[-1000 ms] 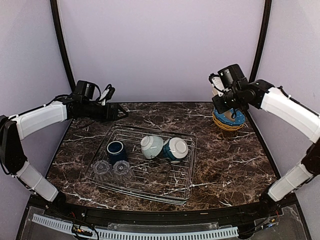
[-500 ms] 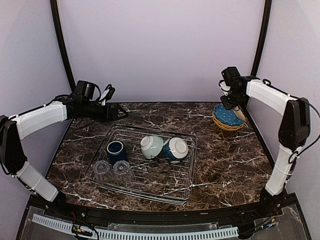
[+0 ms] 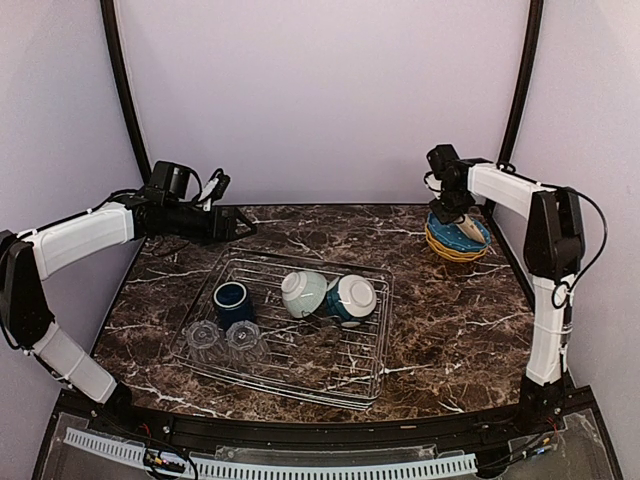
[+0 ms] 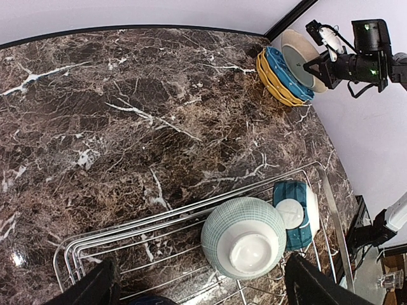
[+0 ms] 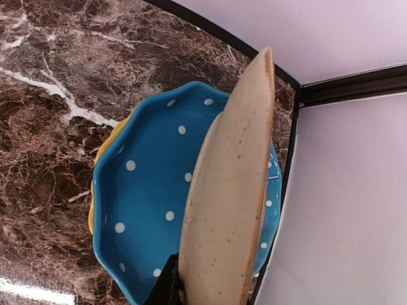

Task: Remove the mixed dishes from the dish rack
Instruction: Place the plate in the corner of the board.

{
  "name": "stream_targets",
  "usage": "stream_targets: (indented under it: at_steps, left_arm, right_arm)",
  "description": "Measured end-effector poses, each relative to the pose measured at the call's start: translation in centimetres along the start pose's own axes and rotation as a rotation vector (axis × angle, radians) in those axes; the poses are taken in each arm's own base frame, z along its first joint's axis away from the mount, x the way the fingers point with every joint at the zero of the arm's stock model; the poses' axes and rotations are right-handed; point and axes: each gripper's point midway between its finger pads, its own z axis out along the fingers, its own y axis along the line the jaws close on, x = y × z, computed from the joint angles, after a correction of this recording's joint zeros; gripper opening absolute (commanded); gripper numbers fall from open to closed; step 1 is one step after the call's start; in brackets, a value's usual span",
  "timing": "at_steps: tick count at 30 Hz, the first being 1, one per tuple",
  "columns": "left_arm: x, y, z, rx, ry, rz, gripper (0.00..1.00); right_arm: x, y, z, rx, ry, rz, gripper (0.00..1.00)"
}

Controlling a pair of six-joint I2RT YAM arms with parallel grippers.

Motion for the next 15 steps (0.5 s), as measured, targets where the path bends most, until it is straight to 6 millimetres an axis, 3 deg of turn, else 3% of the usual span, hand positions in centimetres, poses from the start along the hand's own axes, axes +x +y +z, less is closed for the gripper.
stream_targets:
  at_steps: [2,15]
  left_arm:
    - [0.0,0.0,0.0,0.000,0.000,0.000,0.89]
    - [0.0,0.0,0.0,0.001,0.000,0.000,0.89]
  right_arm:
    - [-0.1,-0.1,0.4,0.011,0.003,-0.005,0.00]
    - [0.0,0.5,1.3,-0.018,0.007,0.014,0.36]
